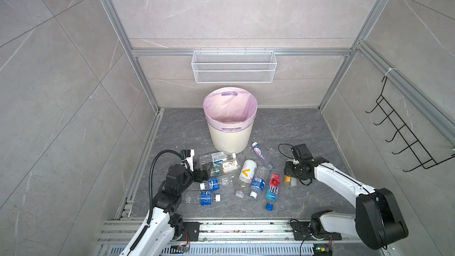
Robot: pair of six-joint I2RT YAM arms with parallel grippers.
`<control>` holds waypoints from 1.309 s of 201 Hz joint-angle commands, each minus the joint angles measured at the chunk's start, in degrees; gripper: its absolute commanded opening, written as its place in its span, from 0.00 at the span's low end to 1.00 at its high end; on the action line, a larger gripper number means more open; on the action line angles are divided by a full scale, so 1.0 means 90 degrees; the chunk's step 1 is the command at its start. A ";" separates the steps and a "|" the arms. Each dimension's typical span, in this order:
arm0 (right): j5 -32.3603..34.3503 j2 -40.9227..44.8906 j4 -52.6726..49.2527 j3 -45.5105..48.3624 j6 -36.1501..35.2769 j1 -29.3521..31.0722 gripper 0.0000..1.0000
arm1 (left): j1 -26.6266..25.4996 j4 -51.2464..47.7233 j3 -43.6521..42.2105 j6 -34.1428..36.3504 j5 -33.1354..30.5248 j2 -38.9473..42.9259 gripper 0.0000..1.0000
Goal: Throw the plastic bottles in the bin
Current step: 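Lift the white-capped bottle with the right gripper toward the bin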
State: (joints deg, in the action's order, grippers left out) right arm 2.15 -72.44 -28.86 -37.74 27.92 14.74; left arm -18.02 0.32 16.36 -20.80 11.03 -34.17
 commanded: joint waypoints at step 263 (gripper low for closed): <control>0.0010 0.3291 -0.0081 -0.1052 -0.0752 0.1527 0.30 | -0.0020 0.0266 -0.0041 0.0192 -0.0127 0.0009 0.97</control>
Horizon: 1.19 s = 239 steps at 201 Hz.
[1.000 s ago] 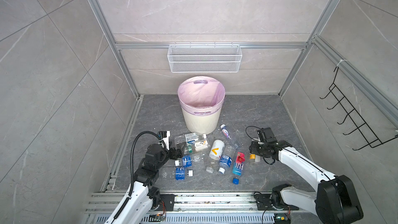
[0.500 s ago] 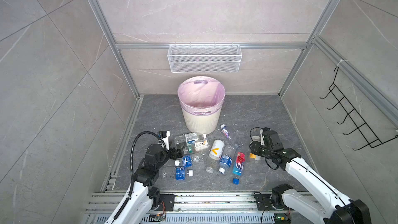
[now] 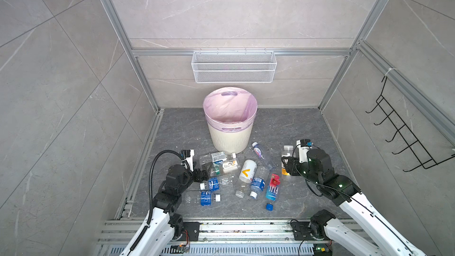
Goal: Throw the plastic bottles in the bin
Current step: 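Lift the white-capped bottle with the right gripper toward the bin, then carry the bottle over the bin and open the right gripper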
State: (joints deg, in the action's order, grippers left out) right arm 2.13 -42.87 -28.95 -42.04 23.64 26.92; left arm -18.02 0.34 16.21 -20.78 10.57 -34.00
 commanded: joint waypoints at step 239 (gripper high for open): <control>0.0321 -0.7391 -0.1197 -1.0686 -0.0639 0.0977 1.00 | -0.0009 0.0338 -0.0053 0.0220 -0.0249 -0.0147 0.97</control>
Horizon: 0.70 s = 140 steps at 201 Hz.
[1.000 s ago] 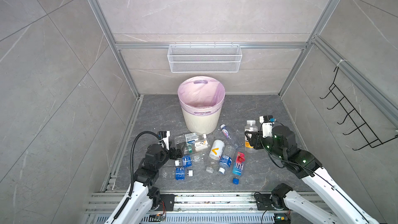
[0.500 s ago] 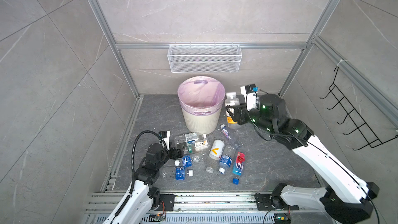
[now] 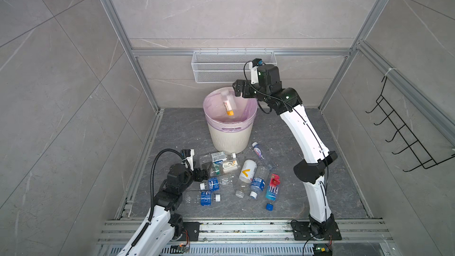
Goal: Throw the plastic bottles in the bin
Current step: 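Carry the bottle over the bin and open the right gripper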
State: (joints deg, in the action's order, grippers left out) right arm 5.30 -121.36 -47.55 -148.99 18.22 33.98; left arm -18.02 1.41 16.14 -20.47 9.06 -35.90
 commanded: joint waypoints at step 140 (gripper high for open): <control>0.0684 0.4641 0.1289 0.5845 -0.0205 0.0238 1.00 | -0.0009 0.0194 -0.0006 0.0195 0.0028 0.0032 0.97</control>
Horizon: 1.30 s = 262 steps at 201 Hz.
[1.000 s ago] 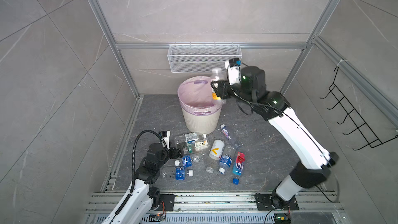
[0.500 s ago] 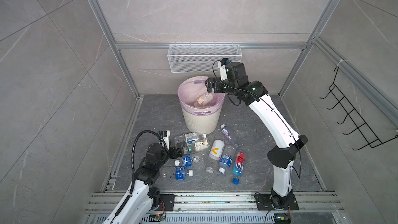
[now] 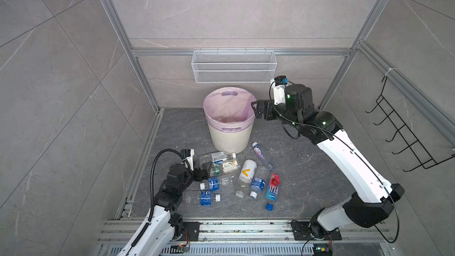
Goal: Throw the plastic bottles in the bin
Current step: 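Carry the bottle over the bin and open the right gripper, then lower the right gripper onto the purple-labelled bottle beside the bin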
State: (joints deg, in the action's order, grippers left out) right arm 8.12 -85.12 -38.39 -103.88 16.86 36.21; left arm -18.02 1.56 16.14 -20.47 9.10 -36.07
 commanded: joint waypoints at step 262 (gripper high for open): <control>0.0963 0.3610 0.0960 0.7144 0.1268 -0.0004 1.00 | -0.0019 0.0130 0.0008 0.0190 0.0146 0.0161 0.97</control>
State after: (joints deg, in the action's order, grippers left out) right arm 15.57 -51.86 -30.15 -41.30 26.44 36.21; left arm -18.02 1.56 16.14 -20.36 9.37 -35.27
